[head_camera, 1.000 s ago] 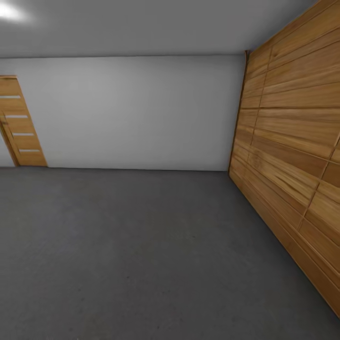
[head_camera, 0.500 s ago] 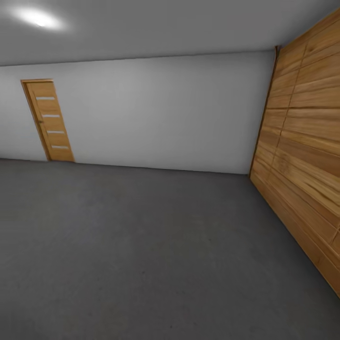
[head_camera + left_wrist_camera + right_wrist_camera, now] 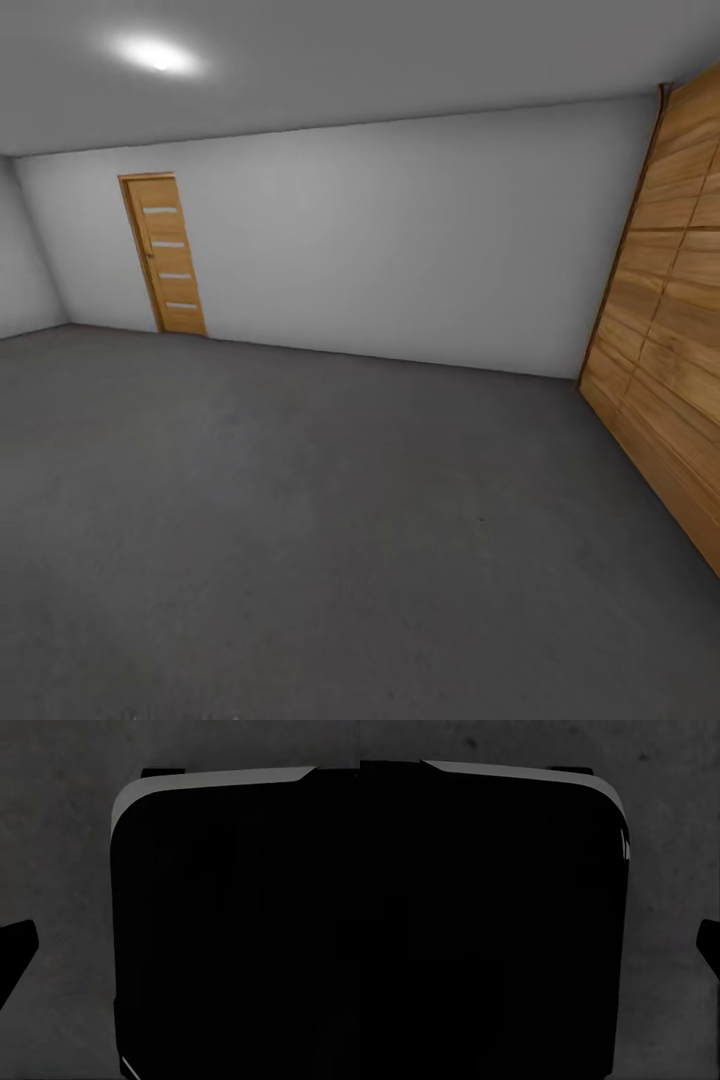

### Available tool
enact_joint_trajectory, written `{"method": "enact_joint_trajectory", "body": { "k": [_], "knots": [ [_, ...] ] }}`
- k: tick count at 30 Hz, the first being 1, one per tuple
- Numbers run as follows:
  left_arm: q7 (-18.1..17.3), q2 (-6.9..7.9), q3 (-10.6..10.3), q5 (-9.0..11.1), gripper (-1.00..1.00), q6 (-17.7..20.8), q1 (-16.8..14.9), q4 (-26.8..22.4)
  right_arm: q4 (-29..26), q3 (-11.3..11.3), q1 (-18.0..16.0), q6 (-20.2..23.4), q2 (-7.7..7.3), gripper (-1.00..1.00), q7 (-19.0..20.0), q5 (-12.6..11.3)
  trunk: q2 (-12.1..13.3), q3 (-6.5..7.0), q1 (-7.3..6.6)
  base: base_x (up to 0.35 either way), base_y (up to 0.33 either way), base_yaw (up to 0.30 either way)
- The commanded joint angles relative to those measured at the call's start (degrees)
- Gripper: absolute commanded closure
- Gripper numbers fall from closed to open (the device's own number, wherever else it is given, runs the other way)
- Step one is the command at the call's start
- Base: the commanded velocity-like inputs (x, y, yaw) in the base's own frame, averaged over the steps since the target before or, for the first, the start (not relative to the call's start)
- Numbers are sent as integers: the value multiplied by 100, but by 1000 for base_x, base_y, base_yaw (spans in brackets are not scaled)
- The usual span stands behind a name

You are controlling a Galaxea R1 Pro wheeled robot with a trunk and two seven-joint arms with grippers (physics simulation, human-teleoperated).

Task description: Move the two storage containers from the living room to the garage. In the garage, place one container on the floor and stack the other container on top of it (either order is fine).

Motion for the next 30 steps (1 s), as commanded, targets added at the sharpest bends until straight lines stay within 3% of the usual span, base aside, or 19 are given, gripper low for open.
{"method": "enact_joint_trajectory", "body": {
  "k": [1,30],
  "knots": [
    [-1,0,1,1,-100,-14,-1,-2,3,2,-1,-16,0,-100,-1,8,-3,-5,0,0,0,273],
    [-1,0,2,1,-100,-13,-1,-2,7,2,-1,-17,0,-100,-1,12,-3,-5,0,0,0,272]
  ]
}}
